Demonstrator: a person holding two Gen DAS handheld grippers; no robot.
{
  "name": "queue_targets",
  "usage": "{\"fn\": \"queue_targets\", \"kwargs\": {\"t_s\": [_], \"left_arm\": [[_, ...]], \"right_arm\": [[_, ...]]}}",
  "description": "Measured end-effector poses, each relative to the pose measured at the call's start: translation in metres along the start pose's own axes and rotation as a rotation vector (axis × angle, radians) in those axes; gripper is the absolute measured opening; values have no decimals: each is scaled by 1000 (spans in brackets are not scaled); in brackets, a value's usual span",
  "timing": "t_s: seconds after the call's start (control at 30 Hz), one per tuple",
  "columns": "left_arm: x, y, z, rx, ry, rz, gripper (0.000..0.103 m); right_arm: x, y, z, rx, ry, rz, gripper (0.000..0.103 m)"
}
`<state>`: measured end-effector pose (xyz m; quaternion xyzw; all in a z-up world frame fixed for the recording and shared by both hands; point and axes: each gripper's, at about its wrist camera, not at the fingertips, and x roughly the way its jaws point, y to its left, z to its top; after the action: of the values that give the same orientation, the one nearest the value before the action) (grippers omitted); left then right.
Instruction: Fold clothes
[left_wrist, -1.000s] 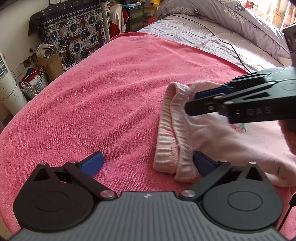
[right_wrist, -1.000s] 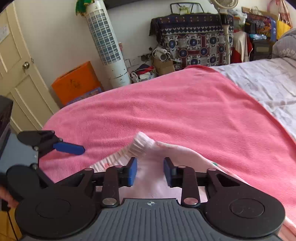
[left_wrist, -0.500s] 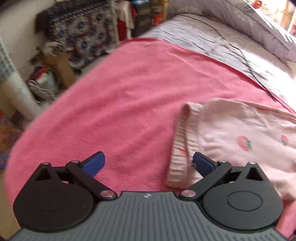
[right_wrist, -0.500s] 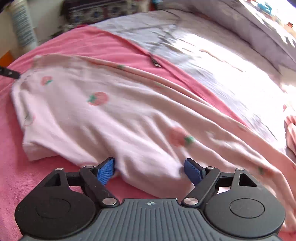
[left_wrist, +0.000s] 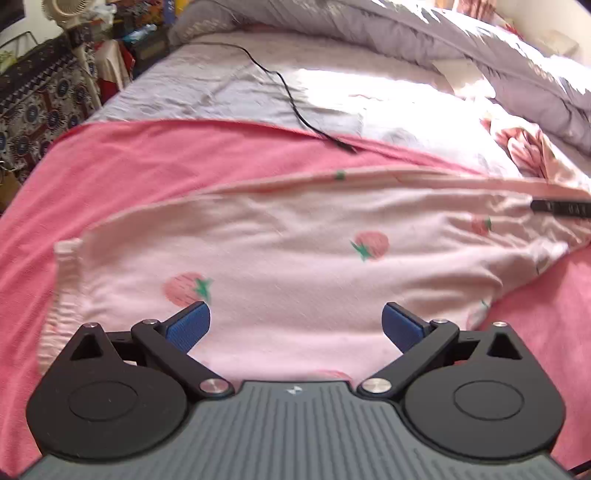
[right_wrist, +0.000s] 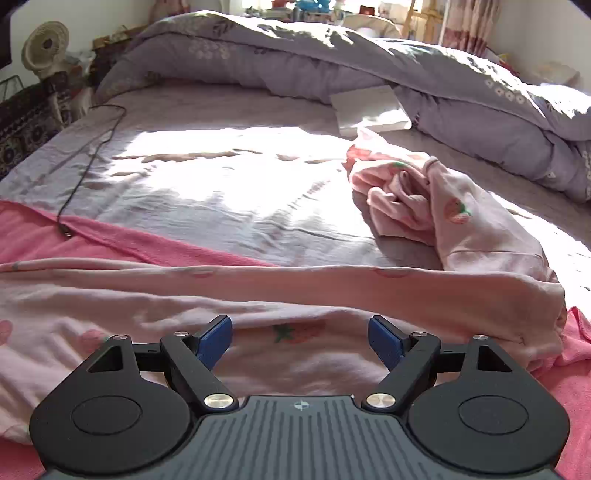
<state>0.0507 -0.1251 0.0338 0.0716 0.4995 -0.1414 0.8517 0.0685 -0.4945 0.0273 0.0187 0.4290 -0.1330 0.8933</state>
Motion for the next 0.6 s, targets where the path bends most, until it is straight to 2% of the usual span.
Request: {"fn": "queue_targets", "kwargs": {"t_s": [0.03,0.07,0.1,0.13,0.17,0.2,0.23,0.3,0.37,0.43,0.53,0.6], "left_arm": [[6,-5,-5,27,24,12,100],[5,-12,-15,61,6,22,101],[2,-12,-20,79,-7,18,101],[2,-10,-21,88,6,11,101],[1,-8,-22,88,20,4,102],[0,-5,-22,87,33,-4,102],[-1,-3,-22,92,46,-8,102],[-3,-1,-22,110,68,-9,102],[-7,-1,-18,103,92,-4,102],[-12,2,-10,56,109,-8,102],[-21,8,4,1,60,-14,101],[-20,7,15,12,19,-5,101]], "right_arm": [[15,-13,4,15,9,-42,81],[36,-29,6,16,31,-104,82],[52,-43,10,32,45,-128,92],[66,-64,15,95,37,-120,92],[78,-81,23,152,51,-156,88],[84,-90,30,206,60,-165,80],[89,-100,37,259,69,-169,79],[86,-112,48,351,43,-140,80],[72,-116,51,377,13,-97,80],[49,-114,45,363,-37,-35,81],[6,-95,24,310,-97,109,82],[-11,-70,10,209,-102,219,82]]}}
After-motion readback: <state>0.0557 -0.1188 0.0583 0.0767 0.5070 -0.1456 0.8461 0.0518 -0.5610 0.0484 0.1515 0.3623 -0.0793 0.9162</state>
